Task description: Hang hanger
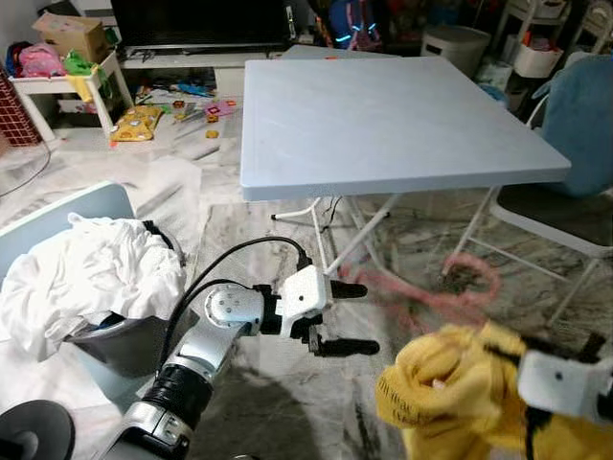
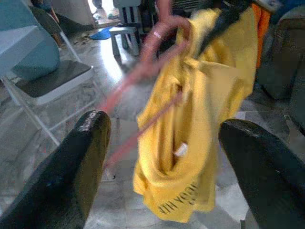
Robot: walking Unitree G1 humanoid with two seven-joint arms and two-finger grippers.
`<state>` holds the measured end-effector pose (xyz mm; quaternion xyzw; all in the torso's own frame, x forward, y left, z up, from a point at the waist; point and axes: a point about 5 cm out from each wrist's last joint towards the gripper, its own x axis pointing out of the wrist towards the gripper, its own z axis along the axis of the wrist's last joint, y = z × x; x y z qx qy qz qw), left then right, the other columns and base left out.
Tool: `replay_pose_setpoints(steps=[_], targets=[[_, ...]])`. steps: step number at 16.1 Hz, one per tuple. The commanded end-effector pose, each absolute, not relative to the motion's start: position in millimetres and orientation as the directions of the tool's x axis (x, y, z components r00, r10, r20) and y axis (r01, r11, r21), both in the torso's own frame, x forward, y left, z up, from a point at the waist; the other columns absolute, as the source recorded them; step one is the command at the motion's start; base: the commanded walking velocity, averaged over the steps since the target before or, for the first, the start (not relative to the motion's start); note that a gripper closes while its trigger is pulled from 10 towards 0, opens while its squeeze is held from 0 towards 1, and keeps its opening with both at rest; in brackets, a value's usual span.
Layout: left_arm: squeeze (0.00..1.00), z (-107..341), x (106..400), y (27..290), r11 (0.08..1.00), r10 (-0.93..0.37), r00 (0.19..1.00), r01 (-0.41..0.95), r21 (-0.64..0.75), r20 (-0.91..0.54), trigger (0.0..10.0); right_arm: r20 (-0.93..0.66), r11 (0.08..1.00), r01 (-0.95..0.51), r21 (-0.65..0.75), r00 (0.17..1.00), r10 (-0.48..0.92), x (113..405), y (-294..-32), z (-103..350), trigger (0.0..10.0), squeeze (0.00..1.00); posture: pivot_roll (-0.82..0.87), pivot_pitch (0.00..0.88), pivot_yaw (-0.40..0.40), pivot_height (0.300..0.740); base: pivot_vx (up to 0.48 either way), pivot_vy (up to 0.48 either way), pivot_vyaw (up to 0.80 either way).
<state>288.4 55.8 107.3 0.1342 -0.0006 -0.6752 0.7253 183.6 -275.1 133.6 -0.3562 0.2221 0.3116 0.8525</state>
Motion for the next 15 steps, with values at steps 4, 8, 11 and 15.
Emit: replay_pose_setpoints(steps=[4, 8, 11, 15], targets=[[0.0, 105.1, 289.1, 59.8, 0.022, -0.972, 0.08, 0.967, 0.254, -0.22, 10.0, -0.603, 0.439, -0.777, -0.452, 0.628, 0.492, 177.3, -275.7, 155.6, 10.0, 0.0, -0.06, 0.0, -0.022, 0.74, 0.0, 0.0, 0.0], [0.0, 101.4, 282.3, 49.8, -0.071, -0.976, -0.02, 0.972, 0.226, -0.218, 8.2, -0.607, 0.369, -0.822, -0.434, 0.569, 0.554, 173.2, -267.5, 165.3, 10.0, 0.0, -0.07, 0.0, -0.02, 0.74, 0.0, 0.0, 0.0], [0.0, 103.7, 284.1, 43.4, -0.118, -0.973, -0.07, 0.97, 0.213, -0.22, 0.0, -0.615, 0.323, -0.847, -0.422, 0.53, 0.584, 168.5, -261.8, 167.9, 10.0, 0.0, -0.08, 0.0, -0.02, 0.74, 0.0, 0.0, 0.0], [0.0, 105.3, 283.9, 40.8, -0.175, -0.967, -0.134, 0.967, 0.185, -0.216, 0.0, -0.606, 0.303, -0.847, -0.436, 0.525, 0.597, 168.6, -259.2, 173.2, 10.0, 0.0, -0.08, 0.0, -0.017, 0.74, 0.0, 0.0, 0.0]])
